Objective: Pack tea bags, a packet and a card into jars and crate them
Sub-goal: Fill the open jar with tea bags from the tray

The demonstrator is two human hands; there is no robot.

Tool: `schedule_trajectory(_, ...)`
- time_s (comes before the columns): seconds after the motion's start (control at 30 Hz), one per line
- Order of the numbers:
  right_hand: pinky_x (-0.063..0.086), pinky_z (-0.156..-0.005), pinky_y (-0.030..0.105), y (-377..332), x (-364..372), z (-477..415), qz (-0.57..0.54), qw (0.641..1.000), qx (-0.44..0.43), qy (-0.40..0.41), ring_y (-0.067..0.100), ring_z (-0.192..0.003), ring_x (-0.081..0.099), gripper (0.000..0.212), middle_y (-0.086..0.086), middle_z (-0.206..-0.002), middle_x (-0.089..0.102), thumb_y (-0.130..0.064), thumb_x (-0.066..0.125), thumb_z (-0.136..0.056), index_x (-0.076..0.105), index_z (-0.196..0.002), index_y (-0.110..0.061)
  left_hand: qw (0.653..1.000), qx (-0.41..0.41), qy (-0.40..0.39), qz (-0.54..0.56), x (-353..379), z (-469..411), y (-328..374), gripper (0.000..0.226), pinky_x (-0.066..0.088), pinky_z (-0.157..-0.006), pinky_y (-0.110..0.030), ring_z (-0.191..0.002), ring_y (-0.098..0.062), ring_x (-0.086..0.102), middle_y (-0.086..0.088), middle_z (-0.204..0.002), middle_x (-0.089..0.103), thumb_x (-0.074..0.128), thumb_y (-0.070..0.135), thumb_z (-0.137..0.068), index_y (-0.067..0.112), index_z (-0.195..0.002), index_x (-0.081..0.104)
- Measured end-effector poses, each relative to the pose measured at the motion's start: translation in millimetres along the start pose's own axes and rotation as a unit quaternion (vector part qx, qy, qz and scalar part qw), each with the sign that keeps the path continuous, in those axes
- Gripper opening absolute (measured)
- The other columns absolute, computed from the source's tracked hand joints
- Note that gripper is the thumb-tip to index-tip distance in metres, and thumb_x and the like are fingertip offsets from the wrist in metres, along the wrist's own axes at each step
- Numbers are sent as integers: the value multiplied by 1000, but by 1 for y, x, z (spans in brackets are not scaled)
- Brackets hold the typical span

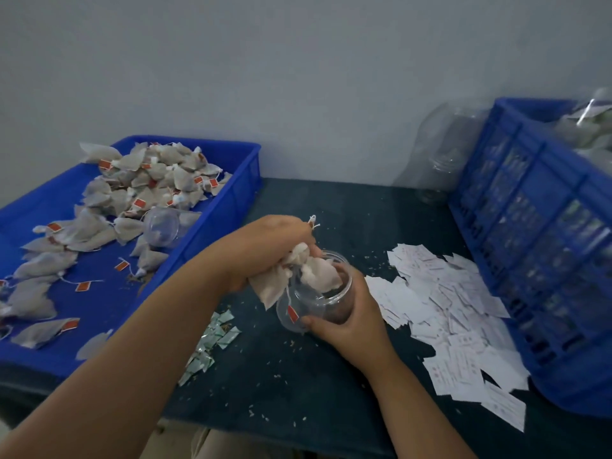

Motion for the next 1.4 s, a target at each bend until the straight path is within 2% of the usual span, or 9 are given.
schedule_trajectory(0.07,53,-93,12,1,0,0,0,1000,10,2,3,-124,69,85,-22,-134,69,-43,102,-67,53,-136,-58,999,28,13,13,-3,2,4,19,49,-63,-27,-66,-4,68,12,-81,74,66,41,-87,24,-87,74)
schedule_trajectory(0.23,52,-94,12,-1,-1,1,20,1000,10,6,1,-125,66,85,-26,-134,66,-53,98,-64,48,-132,-67,992,91,71,56,0,0,17,27,47,-67,-32,-63,-9,61,1,-70,66,64,40,-90,22,-70,62)
schedule_trajectory(0.37,56,-92,17,-1,-1,1,-1,1000,12,0,8,-119,71,82,-16,-127,70,-42,100,-67,52,-131,-64,995,43,31,-89,2,-3,16,35,47,-72,-36,-73,-18,62,-1,-79,71,67,54,-85,21,-83,76)
schedule_trajectory(0.47,54,-92,14,0,-1,0,-1,1000,14,0,8,-119,71,82,-17,-127,70,-42,101,-67,52,-130,-66,981,87,72,-155,5,-4,20,46,46,-68,-33,-64,-14,56,0,-68,61,64,55,-94,12,-79,69)
schedule_trajectory(0.63,57,-96,22,4,0,0,0,1000,22,-3,9,-123,69,86,-15,-130,68,-49,100,-65,51,-134,-63,966,202,153,56,0,3,36,50,53,-68,-30,-63,-12,61,-2,-67,67,60,49,-99,2,-82,63)
schedule_trajectory(0.73,59,-98,27,6,1,0,-8,1000,27,-6,11,-123,70,87,-13,-131,69,-49,100,-65,51,-136,-59,953,219,195,76,-1,2,37,42,53,-64,-28,-65,-9,61,5,-68,65,57,52,-97,14,-78,63)
schedule_trajectory(0.97,56,-90,16,0,0,-1,-21,1000,17,6,7,-116,73,80,-18,-125,72,-42,99,-68,54,-132,-61,950,197,92,-226,20,-5,12,27,47,-59,-21,-64,-5,61,10,-70,65,53,47,-104,35,-83,65)
schedule_trajectory(1.2,56,-93,19,3,1,-2,-35,999,11,1,12,-118,73,79,-13,-127,72,-34,99,-72,56,-135,-53,949,231,188,-105,10,-7,8,28,48,-54,-19,-59,-6,61,11,-68,68,65,46,-99,25,-81,72)
schedule_trajectory(1.4,55,-90,13,-3,-2,-2,-35,999,4,11,3,-117,72,78,-19,-128,73,-29,98,-75,56,-134,-59,947,240,125,-173,23,-6,-2,19,53,-73,-24,-82,-4,68,17,-82,73,75,46,-90,32,-78,79)
Point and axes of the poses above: each hand's wrist, its own z-axis away from the middle knuckle, its own x-axis out of the palm, y = z × x, the point moved 4 cm from there along -z, towards the middle knuckle
